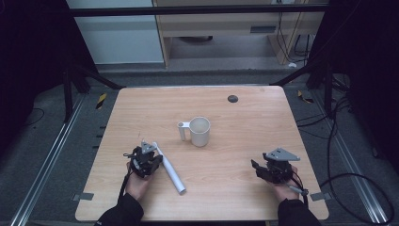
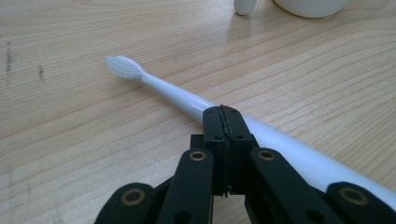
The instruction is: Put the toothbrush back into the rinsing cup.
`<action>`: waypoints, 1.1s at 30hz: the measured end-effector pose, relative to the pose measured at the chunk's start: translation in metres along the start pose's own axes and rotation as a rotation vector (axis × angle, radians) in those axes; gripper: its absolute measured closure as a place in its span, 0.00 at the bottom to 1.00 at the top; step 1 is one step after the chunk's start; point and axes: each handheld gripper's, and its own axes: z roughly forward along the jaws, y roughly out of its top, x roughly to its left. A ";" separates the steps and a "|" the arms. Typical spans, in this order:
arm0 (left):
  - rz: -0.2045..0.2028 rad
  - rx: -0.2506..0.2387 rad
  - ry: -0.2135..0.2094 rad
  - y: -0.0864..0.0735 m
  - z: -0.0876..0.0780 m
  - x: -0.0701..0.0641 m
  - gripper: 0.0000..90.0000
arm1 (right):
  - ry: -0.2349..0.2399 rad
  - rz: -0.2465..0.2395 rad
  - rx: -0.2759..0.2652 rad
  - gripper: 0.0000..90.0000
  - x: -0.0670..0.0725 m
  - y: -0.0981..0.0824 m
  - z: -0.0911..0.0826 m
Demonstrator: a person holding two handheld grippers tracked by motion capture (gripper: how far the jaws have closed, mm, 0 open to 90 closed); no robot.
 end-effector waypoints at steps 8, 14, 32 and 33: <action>0.004 0.000 0.001 0.003 0.005 -0.002 0.99 | -0.002 -0.001 -0.002 0.49 -0.001 0.000 -0.001; 0.016 0.007 0.000 0.006 0.007 -0.003 0.99 | -0.003 -0.001 -0.004 0.49 -0.001 0.000 -0.002; 0.008 0.002 -0.010 0.008 0.009 -0.002 0.99 | -0.002 -0.002 -0.007 0.49 -0.002 0.000 -0.003; 0.008 0.000 -0.014 0.008 0.009 -0.002 0.99 | -0.002 -0.002 -0.007 0.49 -0.002 0.000 -0.003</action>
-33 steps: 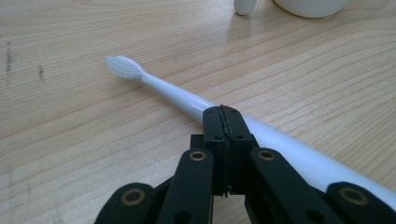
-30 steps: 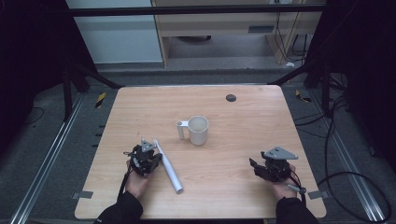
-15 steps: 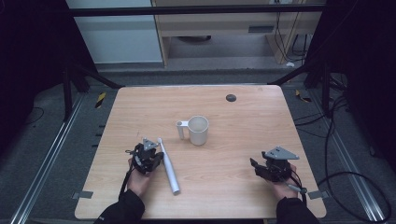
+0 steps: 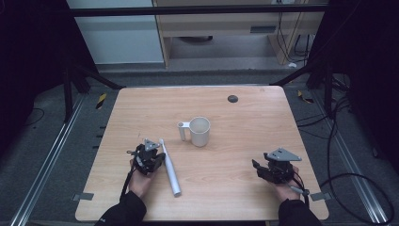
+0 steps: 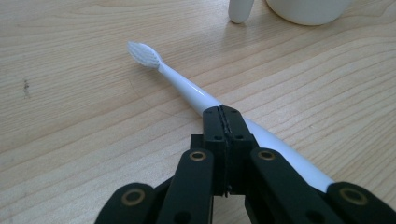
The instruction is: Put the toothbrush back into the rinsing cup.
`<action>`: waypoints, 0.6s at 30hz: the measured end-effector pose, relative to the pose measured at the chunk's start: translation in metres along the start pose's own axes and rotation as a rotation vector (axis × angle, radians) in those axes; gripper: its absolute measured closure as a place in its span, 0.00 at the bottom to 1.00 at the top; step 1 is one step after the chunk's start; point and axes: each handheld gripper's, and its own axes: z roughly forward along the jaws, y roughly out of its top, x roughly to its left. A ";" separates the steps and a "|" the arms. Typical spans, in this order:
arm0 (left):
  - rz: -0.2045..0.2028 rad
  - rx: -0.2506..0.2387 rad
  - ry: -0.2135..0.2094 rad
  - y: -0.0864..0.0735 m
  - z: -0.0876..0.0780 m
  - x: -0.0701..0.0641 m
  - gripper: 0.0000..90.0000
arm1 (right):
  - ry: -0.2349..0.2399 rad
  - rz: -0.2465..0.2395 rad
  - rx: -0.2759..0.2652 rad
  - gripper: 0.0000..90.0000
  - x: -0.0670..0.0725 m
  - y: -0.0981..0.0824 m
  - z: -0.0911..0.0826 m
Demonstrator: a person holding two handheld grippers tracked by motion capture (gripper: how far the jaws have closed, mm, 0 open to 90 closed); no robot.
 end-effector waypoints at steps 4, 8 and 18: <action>0.004 0.001 -0.002 0.001 0.002 -0.001 0.99 | 0.001 -0.004 0.001 0.49 0.000 0.000 0.000; 0.011 0.003 -0.008 0.004 0.004 -0.003 0.99 | 0.000 -0.003 0.001 0.49 0.000 0.000 0.000; 0.005 -0.039 -0.017 0.005 -0.017 -0.002 0.99 | -0.005 0.002 -0.005 0.49 -0.002 -0.002 -0.004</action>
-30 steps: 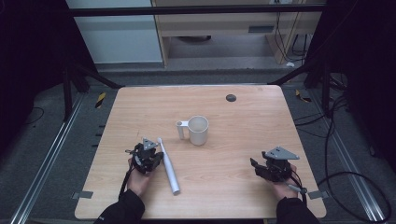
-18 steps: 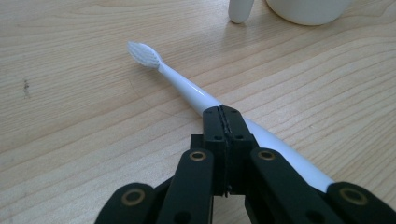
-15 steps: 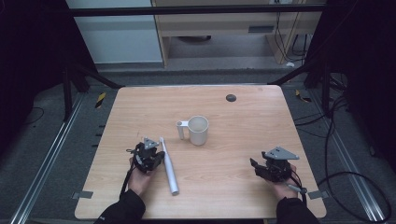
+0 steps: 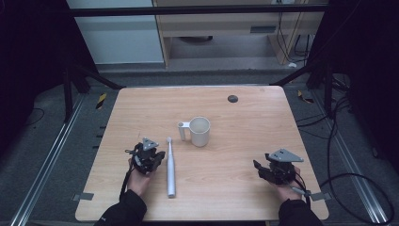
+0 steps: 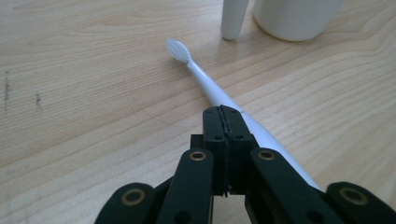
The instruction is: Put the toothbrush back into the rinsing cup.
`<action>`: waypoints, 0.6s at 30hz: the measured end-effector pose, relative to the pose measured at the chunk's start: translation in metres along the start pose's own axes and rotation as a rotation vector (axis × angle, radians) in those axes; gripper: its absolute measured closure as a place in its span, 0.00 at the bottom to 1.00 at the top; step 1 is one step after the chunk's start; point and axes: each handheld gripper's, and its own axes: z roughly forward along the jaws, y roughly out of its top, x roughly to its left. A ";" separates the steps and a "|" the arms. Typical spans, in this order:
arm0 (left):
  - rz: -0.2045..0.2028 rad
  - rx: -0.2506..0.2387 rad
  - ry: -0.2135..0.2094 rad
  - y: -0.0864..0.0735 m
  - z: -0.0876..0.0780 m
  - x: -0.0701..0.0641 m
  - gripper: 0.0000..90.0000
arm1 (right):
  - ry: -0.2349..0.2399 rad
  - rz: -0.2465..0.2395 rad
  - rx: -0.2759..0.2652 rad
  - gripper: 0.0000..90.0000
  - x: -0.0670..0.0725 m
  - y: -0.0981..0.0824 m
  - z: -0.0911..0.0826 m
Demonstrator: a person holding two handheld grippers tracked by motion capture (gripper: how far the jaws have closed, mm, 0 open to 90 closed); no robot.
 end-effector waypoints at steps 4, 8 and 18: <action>0.001 -0.013 -0.051 -0.005 -0.018 -0.009 0.99 | -0.004 0.008 0.003 0.49 -0.002 -0.003 -0.002; 0.012 -0.009 -0.091 -0.010 -0.026 -0.020 0.99 | -0.006 0.012 0.000 0.49 -0.003 -0.003 -0.004; 0.108 0.084 -0.175 -0.030 -0.027 -0.058 0.99 | -0.015 0.019 0.006 0.49 -0.005 -0.006 -0.006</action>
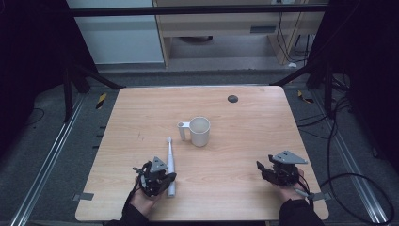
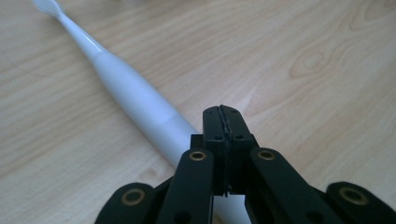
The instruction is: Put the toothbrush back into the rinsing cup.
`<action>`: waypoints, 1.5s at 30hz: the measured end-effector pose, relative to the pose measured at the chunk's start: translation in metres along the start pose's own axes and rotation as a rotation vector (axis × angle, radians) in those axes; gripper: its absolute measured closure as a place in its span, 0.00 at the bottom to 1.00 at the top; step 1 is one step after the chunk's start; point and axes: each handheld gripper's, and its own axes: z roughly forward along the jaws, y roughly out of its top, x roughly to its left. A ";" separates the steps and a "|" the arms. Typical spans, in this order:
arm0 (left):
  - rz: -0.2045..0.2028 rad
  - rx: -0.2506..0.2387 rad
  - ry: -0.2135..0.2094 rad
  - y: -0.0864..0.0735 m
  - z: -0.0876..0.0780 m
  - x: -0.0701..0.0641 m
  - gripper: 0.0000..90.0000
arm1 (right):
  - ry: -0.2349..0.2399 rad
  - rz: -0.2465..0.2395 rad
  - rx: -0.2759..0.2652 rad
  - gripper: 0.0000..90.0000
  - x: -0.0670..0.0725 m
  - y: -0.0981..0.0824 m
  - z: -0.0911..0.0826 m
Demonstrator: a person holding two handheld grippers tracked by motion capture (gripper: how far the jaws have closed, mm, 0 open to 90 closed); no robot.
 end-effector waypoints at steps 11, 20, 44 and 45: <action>0.036 0.040 -0.020 -0.007 0.000 -0.009 0.99 | 0.003 0.006 0.008 0.49 0.000 0.000 0.000; 0.039 0.052 -0.019 -0.012 -0.002 -0.009 0.99 | 0.003 0.000 0.010 0.49 0.000 -0.001 0.001; 0.029 0.049 -0.012 -0.018 -0.011 -0.006 0.98 | 0.003 0.001 0.016 0.49 0.000 -0.001 0.002; 0.027 0.045 -0.011 -0.017 -0.012 -0.006 0.98 | 0.003 -0.002 0.016 0.49 0.000 -0.001 0.002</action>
